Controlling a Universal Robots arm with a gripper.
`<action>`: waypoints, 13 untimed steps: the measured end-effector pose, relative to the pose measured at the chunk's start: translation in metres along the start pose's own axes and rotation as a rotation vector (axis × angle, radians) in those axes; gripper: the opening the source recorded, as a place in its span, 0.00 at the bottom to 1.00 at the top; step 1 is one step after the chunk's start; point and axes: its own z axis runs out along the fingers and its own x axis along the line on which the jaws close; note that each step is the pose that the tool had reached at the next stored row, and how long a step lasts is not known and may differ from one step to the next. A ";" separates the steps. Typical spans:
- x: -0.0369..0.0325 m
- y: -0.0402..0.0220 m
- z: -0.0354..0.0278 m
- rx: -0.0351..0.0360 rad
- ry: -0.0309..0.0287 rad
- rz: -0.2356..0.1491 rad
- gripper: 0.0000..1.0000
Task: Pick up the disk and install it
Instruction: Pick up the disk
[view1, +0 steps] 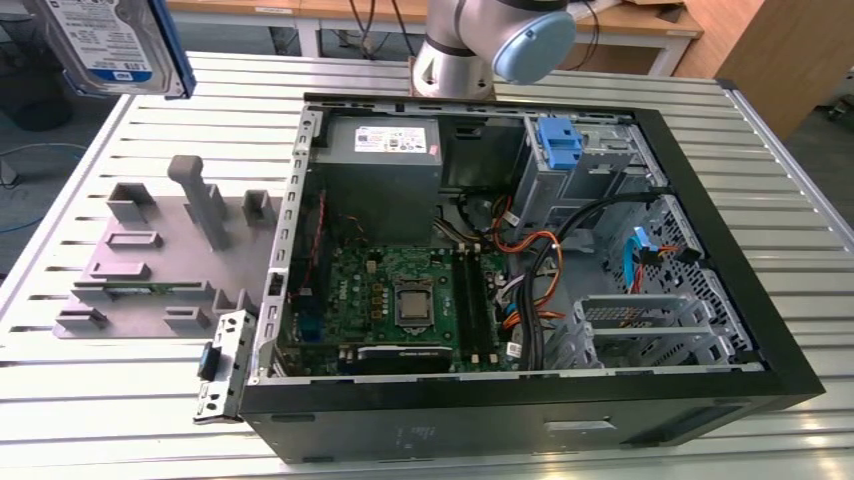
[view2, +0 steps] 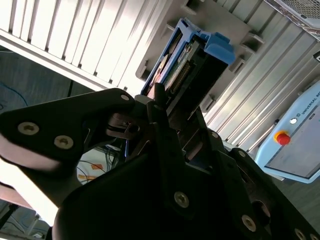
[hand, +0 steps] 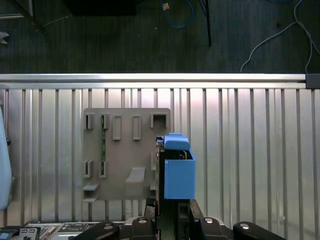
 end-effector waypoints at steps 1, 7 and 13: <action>0.0000 -0.0014 0.0000 0.0000 0.0000 0.000 0.35; -0.0003 -0.0022 -0.0052 -0.0001 0.0000 0.000 0.35; -0.0005 -0.0021 -0.0112 0.0001 -0.0001 0.000 0.35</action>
